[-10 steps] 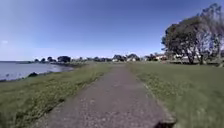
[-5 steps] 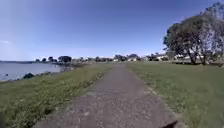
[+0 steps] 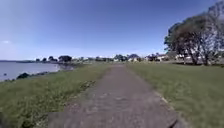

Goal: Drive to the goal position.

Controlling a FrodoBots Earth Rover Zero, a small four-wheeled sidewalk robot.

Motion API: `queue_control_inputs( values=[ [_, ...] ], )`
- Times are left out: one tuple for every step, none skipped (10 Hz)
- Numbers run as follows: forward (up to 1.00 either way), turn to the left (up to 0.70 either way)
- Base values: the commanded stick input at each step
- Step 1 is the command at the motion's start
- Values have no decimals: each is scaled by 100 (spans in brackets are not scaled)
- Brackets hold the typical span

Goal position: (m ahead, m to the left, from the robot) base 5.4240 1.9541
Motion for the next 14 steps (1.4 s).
queue_control_inputs(
  values=[
    [70, -3],
    [70, -22],
    [70, -14],
    [70, 0],
    [70, 0],
    [70, 0],
    [70, 0],
    [70, 0],
    [70, 0],
    [70, 0],
    [70, 0],
    [70, 0],
    [70, 0],
    [70, -10]
  ],
)
